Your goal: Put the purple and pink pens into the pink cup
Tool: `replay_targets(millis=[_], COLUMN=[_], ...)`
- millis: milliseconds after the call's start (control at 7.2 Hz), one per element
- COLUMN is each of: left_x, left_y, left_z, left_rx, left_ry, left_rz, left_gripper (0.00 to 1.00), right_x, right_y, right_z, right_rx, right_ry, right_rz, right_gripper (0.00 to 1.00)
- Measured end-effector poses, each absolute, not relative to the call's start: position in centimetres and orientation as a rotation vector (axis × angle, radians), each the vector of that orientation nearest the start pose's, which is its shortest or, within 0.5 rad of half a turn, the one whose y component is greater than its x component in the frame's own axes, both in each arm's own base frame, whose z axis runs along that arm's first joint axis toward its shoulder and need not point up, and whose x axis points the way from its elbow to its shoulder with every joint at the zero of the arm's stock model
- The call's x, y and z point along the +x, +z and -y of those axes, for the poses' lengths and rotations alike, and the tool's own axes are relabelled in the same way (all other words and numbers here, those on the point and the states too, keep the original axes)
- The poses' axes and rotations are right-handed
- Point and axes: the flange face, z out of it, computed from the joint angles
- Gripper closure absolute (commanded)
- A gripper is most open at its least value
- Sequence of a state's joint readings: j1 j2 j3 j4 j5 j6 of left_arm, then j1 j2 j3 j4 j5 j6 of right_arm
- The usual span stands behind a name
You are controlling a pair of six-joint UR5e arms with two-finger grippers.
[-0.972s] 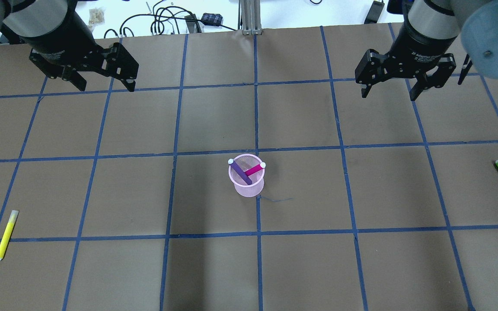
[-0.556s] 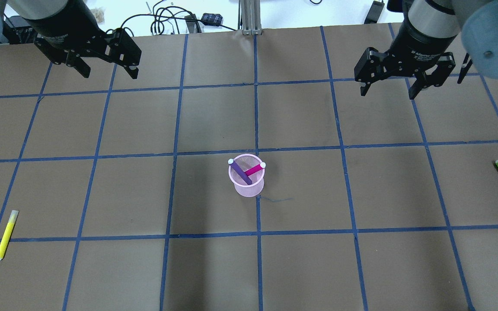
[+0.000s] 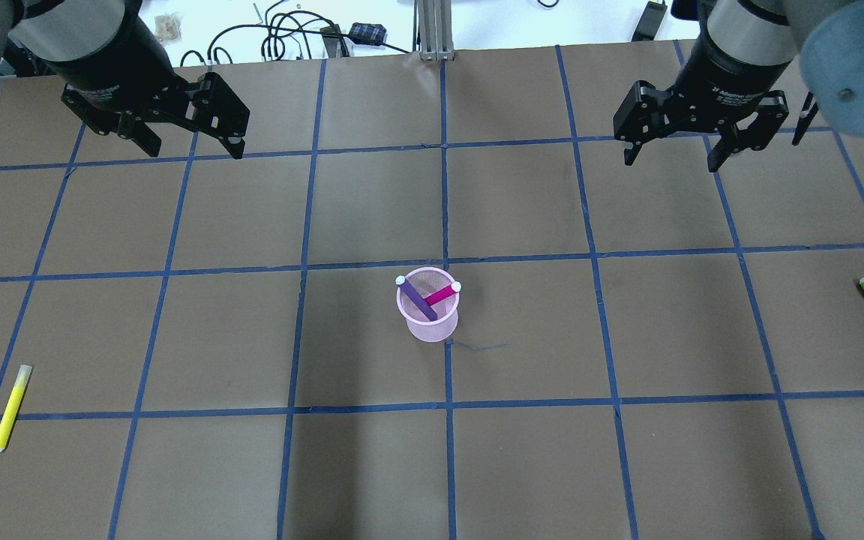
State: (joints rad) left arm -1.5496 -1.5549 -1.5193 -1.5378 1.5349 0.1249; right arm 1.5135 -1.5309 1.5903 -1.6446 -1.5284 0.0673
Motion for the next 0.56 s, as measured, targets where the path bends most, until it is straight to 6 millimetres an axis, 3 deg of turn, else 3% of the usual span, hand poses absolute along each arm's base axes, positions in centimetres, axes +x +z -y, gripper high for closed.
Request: replay_targets(millis=[556], left_x=[-12.59], left_y=[53.03], left_z=[48.59], left_rx=[0.101], left_ry=[-0.137], left_rz=[-3.159], left_gripper=[0.00], right_x=[10.85], right_y=[46.55], right_z=[51.73], right_rx=[0.190], right_ry=[-0.025], right_rz=[-3.091], right_gripper=[0.00])
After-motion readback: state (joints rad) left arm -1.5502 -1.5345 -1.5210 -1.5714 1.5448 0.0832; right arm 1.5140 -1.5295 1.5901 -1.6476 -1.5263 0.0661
